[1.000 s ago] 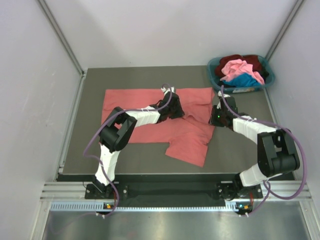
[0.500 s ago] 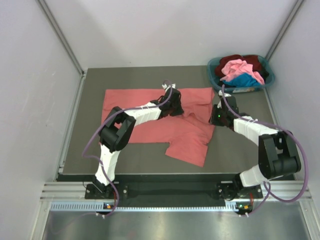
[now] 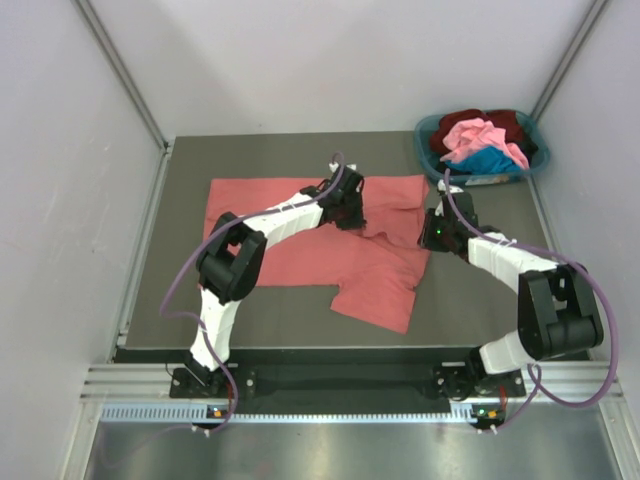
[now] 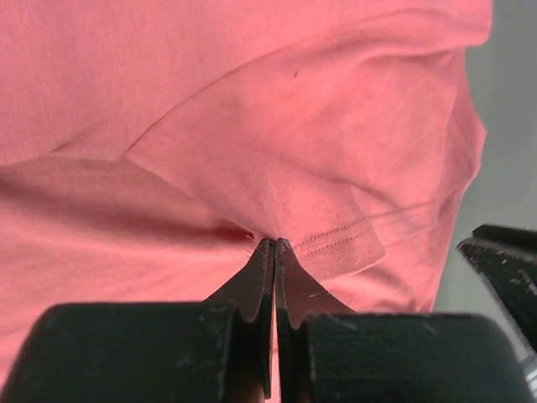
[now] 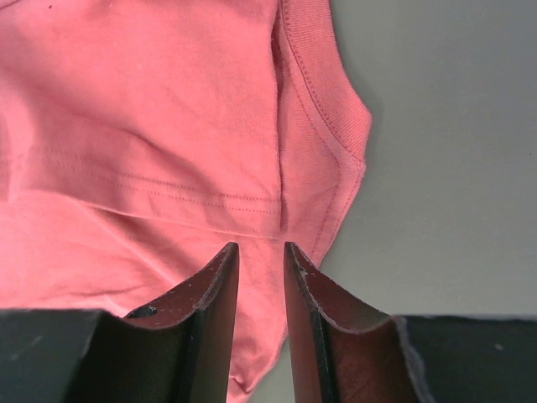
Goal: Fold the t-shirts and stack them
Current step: Fold the tshirt
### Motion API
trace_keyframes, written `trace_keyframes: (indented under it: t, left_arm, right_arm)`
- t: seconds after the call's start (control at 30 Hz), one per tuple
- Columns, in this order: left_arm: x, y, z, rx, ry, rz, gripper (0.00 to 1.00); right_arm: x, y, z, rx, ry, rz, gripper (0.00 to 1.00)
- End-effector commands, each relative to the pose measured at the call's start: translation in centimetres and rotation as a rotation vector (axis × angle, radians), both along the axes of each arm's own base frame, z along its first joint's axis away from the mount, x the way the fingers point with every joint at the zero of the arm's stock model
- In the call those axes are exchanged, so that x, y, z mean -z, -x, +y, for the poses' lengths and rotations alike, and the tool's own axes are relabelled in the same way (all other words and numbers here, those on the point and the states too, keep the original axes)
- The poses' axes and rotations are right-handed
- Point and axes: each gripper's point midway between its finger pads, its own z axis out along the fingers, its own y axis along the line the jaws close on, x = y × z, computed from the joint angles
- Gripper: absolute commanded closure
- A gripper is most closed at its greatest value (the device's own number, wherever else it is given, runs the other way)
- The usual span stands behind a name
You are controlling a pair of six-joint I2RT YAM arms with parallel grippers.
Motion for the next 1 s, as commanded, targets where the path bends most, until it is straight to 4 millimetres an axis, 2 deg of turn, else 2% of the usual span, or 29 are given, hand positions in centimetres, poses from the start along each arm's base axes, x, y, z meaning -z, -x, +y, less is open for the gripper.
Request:
trace_keyframes:
  t: [0.0,0.17,0.4,0.63,0.8,0.97]
  left_arm:
    - [0.0,1.3,0.1,0.069,-0.027,0.047,1.00]
    - [0.4,1.8,0.4,0.084,-0.040,0.063,1.00]
    - [0.3,1.5,0.9,0.088,-0.078,0.059,1.00]
    - [-0.1,1.0,1.0,0.093,-0.072,0.042,1.00]
    - [0.2,1.0,0.6,0.100,-0.064,0.050,1.00]
    - [0.4,1.0,0.4,0.102,-0.059,0.054,1.00]
  right_arm:
    - [-0.8,-0.1,-0.3,0.012,0.009,-0.018,0.71]
    - [-0.6,-0.6,0.2,0.024,-0.016,-0.013,0.70]
    - [1.2,-1.3,0.3,0.031,-0.007,0.030,0.70]
    - [1.8,-1.6,1.0,0.015,0.002,0.039,0.71]
    - [1.8,-1.6,0.9,0.025,0.014,0.038,0.81]
    - [1.5,-1.6,0.4,0.037,0.051,0.032,0.97]
